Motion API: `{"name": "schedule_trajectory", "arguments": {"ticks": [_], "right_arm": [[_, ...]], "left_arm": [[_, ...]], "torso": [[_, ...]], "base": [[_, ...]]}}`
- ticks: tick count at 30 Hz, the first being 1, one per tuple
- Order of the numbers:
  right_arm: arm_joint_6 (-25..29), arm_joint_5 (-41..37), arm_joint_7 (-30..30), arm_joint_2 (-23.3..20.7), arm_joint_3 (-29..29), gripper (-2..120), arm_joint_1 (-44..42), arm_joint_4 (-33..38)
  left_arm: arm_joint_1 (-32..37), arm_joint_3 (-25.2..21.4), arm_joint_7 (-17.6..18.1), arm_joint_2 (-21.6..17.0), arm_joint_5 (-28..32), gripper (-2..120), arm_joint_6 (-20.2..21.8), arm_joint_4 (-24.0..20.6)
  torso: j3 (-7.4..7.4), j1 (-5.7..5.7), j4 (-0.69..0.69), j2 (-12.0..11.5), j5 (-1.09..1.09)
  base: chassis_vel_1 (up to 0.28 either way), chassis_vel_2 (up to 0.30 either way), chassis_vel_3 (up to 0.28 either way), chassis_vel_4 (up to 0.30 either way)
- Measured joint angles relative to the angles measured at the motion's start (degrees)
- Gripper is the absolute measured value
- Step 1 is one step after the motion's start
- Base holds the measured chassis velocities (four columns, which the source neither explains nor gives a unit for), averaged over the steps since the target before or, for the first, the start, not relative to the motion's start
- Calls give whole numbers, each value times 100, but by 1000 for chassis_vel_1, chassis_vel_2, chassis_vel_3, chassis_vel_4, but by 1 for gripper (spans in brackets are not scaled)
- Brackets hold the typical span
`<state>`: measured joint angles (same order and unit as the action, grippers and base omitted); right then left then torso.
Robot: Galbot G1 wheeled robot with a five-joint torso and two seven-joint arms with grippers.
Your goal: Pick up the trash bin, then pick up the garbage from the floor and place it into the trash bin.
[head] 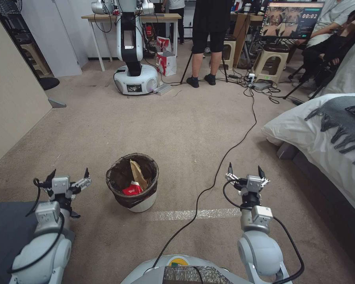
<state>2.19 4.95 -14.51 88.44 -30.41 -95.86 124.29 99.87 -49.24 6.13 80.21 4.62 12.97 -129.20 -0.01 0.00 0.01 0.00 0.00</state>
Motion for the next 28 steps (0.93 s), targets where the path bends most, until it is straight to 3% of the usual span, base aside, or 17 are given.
{"name": "schedule_trajectory", "arguments": {"ticks": [6,14,28], "right_arm": [[533,565,-42,236,-63,100,-307,-42],[642,685,-57,266,-108,100,-263,-78],[660,569,-19,232,-151,100,-235,-83]], "left_arm": [[389,115,100,-13,14,100,-392,40],[359,84,93,-180,362,100,-329,64],[239,76,95,-175,425,100,-285,62]], "torso": [[0,0,1,0,0],[0,0,1,0,0],[0,0,0,0,0]], "base": [[0,0,0,0],[0,0,0,0],[0,0,0,0]]}}
